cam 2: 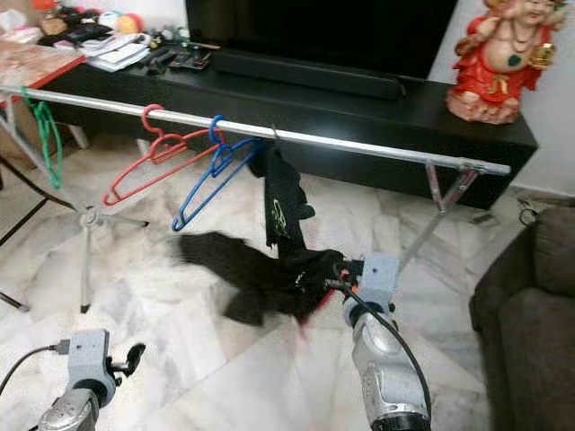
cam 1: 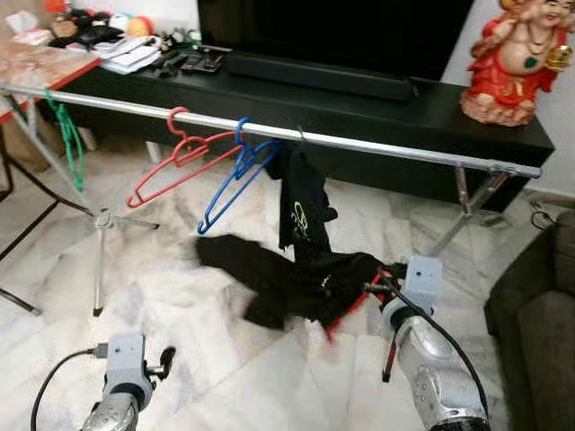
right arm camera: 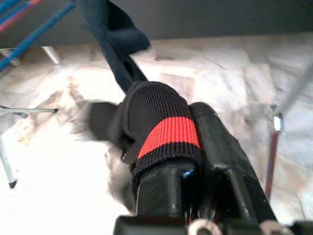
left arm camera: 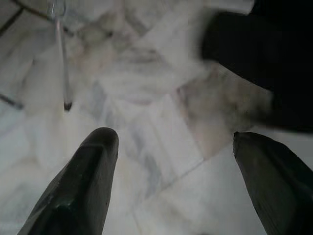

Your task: Hang hanger

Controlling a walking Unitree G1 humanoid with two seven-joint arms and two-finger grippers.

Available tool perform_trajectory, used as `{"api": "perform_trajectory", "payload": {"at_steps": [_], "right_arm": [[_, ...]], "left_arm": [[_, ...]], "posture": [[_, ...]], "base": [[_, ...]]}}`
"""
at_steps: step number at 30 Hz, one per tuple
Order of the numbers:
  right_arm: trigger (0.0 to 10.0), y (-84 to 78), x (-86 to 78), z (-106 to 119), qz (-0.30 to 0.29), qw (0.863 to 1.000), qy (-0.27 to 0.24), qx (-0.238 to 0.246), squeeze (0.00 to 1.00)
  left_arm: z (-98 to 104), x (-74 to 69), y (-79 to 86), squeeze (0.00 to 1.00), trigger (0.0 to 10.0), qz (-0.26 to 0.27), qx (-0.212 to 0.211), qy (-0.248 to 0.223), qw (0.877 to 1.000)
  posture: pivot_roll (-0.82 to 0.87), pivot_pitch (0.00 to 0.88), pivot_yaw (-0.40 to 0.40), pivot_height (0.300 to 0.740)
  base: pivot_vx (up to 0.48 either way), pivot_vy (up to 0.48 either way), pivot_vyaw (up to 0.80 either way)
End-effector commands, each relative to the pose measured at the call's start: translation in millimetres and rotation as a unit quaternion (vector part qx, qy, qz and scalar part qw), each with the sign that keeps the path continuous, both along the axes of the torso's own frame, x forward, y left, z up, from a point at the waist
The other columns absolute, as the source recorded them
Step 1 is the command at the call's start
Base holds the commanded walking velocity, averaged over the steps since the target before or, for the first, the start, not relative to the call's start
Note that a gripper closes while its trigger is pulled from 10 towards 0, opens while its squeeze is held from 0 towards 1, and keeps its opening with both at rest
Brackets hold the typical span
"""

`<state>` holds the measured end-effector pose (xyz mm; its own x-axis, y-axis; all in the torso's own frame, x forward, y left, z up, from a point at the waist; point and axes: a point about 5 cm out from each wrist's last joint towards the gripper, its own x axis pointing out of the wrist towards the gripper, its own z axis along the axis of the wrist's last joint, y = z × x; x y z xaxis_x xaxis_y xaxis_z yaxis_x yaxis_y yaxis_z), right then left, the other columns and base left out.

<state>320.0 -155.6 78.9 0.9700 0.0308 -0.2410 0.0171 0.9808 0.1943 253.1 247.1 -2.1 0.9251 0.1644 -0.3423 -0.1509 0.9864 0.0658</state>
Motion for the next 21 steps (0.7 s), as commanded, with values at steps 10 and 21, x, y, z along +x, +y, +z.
{"api": "perform_trajectory", "payload": {"at_steps": [10, 21], "right_arm": [[10.0, -7.5, -3.2, -36.5, -0.023, 0.998, 0.050, 0.021, 0.00], [10.0, -18.1, -0.4, -39.0, -0.065, 0.997, 0.046, 0.019, 0.00]], "left_arm": [[17.7, 5.9, -25.3, 0.00, 10.0, -0.055, 0.034, -0.064, 0.996], [43.7, 20.8, -25.7, 0.00, 10.0, -0.050, 0.034, -0.110, 0.992]], "posture": [[0.05, 0.124, -0.014, 0.740], [0.06, 0.161, -0.015, 0.740]], "base": [[0.000, 0.079, 0.00], [0.000, 0.480, 0.00]]}}
